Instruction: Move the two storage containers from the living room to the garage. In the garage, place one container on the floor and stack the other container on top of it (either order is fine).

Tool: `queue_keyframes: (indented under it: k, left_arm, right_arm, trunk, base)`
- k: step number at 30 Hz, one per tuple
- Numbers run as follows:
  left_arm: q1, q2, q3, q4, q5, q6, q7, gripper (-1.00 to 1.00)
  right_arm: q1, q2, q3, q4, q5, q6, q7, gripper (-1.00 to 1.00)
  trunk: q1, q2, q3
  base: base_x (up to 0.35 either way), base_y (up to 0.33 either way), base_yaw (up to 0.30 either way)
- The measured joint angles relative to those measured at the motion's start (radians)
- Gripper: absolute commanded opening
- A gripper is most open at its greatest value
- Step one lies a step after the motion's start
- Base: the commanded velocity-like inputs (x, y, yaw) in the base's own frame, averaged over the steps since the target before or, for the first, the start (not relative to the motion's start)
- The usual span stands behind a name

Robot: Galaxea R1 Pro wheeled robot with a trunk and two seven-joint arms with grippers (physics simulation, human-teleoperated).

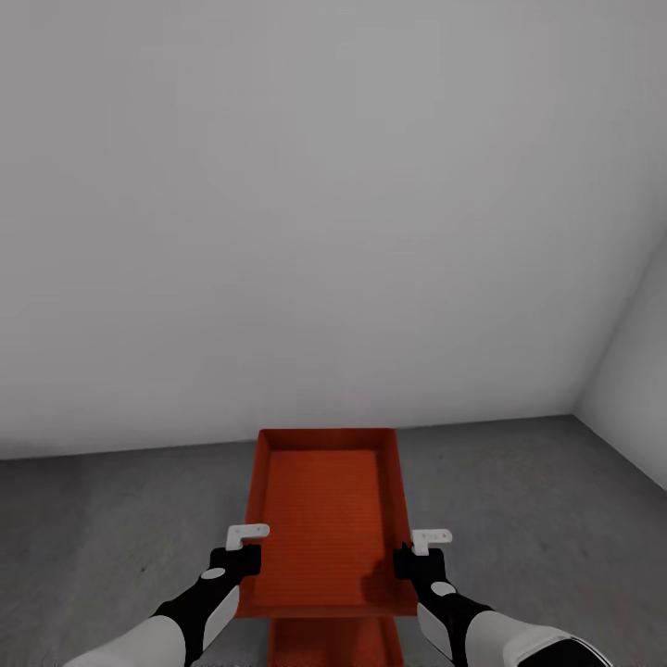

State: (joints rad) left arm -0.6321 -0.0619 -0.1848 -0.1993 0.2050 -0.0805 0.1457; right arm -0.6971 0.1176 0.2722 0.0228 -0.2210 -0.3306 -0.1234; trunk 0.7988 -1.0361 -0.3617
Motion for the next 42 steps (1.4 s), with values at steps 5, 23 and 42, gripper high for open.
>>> queue_keyframes:
  k: [5, 23, 42]
  left_arm:
    - [0.000, 0.000, 0.000, 0.000, 0.000, 0.000, 0.000, -1.00]
    - [0.000, -0.001, 0.001, 0.000, -0.001, -0.001, 0.000, -1.00]
    - [0.000, -0.001, 0.001, 0.000, -0.001, 0.000, 0.000, -1.00]
  right_arm:
    - [0.000, 0.000, 0.000, 0.000, 0.000, 0.000, 0.000, -1.00]
    - [0.000, -0.001, 0.003, 0.000, -0.005, -0.001, 0.002, -1.00]
    - [0.000, -0.001, 0.003, 0.000, -0.005, -0.001, 0.002, -1.00]
  trunk:
    - [0.000, 0.000, -0.008]
    - [0.000, 0.000, -0.037]
    - [0.000, 0.000, -0.067]
  base:
    - [0.000, 0.000, 0.000]
    - [0.000, 0.000, 0.000]
    - [0.000, 0.000, 0.000]
